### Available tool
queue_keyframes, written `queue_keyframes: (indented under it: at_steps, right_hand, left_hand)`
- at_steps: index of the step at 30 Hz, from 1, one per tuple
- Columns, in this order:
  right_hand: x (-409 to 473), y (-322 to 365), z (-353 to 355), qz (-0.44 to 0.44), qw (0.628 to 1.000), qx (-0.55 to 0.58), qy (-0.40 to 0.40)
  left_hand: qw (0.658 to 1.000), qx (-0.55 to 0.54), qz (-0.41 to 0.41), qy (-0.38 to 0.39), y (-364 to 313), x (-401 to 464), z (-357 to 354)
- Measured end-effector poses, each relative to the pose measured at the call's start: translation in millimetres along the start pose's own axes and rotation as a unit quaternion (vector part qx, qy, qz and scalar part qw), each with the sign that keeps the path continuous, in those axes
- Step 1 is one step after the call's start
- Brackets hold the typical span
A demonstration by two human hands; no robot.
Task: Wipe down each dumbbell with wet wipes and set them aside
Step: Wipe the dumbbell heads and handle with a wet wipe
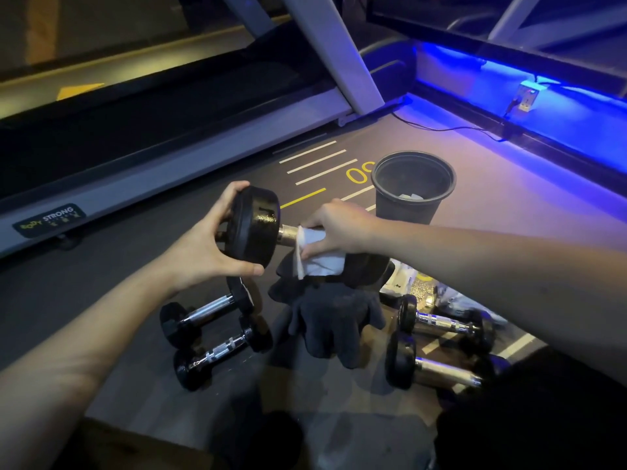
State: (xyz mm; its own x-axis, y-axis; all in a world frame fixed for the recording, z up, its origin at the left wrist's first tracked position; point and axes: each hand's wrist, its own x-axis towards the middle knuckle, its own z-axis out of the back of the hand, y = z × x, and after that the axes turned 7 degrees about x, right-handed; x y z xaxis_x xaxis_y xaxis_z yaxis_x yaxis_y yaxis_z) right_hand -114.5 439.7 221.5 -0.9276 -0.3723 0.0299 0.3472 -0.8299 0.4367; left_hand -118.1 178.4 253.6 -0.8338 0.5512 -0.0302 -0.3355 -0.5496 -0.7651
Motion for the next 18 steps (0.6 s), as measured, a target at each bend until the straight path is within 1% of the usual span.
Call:
queue_keyframes:
  at_steps: [3,5,9,13,16,18]
  right_hand:
    - [-5,-10,8,-0.02,0.998,-0.048,0.04]
    - [-11,-18,11,-0.027,0.997,-0.048,0.048]
    - [-16,-19,5,-0.028,1.0,-0.005,0.014]
    - [-1,8,5,-0.009,1.0,0.005,-0.021]
    - [12,26,2,-0.006,0.997,0.053,-0.051]
    - [15,27,-1,-0.004,0.996,0.073,-0.051]
  left_hand:
    - [1.0,0.004,-0.001,-0.001,-1,2,0]
    - [1.0,0.009,-0.001,-0.003,-2,3,0]
    - [1.0,0.023,-0.007,0.001,-5,3,1]
    - [0.999,0.034,-0.008,-0.001,-8,3,0]
    - [0.999,0.035,-0.013,0.0,-8,1,-2]
    - [0.999,0.031,-0.01,-0.002,-7,0,-2]
